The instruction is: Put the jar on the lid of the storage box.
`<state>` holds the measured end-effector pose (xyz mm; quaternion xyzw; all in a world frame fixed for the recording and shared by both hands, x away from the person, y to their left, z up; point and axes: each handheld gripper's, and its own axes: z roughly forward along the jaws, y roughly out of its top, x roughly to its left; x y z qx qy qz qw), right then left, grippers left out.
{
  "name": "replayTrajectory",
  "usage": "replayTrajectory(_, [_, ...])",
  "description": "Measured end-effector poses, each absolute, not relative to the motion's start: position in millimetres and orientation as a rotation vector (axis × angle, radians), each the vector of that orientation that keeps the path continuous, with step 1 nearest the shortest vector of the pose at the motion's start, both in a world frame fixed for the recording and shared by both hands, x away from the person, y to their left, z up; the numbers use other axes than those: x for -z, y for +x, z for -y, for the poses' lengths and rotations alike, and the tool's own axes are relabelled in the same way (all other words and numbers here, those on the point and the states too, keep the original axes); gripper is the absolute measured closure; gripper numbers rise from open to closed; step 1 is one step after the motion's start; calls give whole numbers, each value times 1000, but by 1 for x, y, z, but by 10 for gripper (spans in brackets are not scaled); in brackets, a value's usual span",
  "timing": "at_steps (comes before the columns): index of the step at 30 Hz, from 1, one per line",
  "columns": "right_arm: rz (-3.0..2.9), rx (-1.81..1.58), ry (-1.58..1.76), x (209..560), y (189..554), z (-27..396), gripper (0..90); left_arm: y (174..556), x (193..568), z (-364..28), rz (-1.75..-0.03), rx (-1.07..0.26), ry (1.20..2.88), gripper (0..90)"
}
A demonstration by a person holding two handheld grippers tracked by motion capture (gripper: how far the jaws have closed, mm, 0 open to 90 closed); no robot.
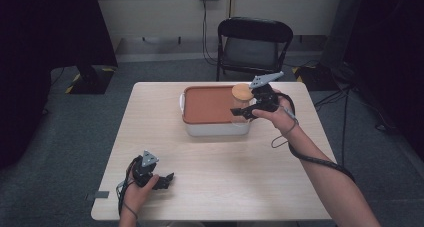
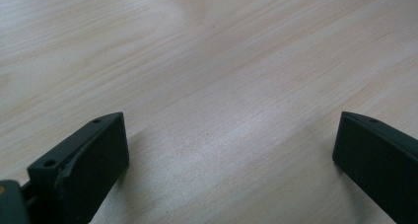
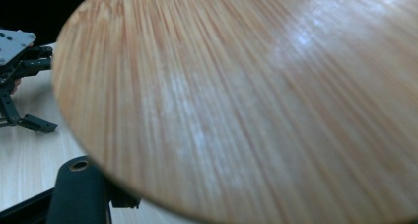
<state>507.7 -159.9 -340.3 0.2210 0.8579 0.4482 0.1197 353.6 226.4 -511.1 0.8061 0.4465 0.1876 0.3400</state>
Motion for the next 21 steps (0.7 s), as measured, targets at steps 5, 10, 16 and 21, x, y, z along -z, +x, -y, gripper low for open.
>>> replayTrajectory(5, [-2499,-1312,658,338,512,158,260,354,511,-226,-1163,-488,2098,1])
replayTrajectory(10, [-2494,-1302,663,338,516,154,260,354,511,-226,-1162,-488,2098,1])
replayTrajectory(16, [-2493,-1295,673,340,521,148,260,354,511,-226,-1162,-488,2099,1])
replayTrajectory(21, [-2487,-1288,680,340,526,144,261,354,511,-226,-1162,-488,2098,2])
